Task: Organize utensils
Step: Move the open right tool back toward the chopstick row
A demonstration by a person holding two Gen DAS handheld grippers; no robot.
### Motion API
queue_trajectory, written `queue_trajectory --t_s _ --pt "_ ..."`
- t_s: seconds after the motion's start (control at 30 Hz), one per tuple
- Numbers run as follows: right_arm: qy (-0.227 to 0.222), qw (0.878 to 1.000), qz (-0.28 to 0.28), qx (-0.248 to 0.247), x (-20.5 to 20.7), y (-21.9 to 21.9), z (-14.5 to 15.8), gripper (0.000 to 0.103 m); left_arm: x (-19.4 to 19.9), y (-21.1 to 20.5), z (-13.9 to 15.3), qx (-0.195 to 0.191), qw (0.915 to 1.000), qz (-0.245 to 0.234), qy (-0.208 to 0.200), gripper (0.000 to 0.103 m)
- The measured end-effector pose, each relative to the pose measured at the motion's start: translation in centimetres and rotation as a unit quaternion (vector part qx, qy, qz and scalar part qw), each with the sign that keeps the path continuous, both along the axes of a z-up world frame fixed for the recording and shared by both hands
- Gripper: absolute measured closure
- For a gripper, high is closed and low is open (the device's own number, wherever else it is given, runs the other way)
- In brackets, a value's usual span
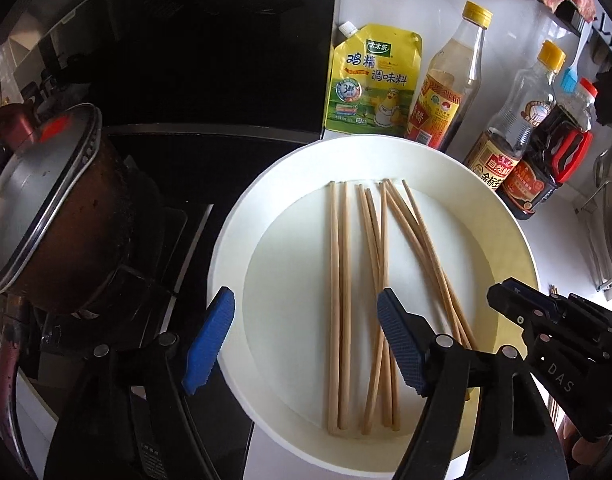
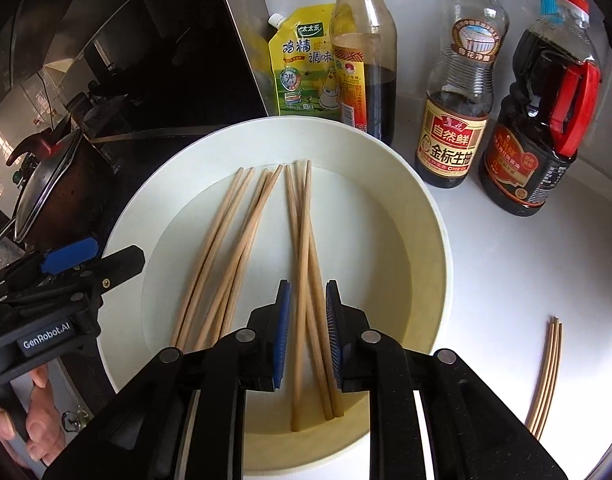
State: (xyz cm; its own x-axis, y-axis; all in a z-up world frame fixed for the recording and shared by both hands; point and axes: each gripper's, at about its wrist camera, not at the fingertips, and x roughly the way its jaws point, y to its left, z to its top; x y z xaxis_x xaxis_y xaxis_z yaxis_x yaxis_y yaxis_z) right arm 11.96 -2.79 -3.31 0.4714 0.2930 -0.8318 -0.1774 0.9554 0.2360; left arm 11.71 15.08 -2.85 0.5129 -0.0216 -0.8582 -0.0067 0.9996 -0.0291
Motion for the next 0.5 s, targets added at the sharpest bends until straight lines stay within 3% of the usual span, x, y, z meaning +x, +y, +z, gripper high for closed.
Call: queue_trajectory --t_s 0.3,0.5 --pt "-0.017 1.0 0.001 0.012 -3.2 -2.4 1.8 0.069 -2.8 0.2 1.3 -0.005 0.9997 0.026 -0.003 0.027" --pt "-0.026 0.999 0.007 0.02 -4.9 -3.9 2.8 0.068 -4.5 -0.6 3.1 -0.004 0.9991 0.038 -0.019 0.025"
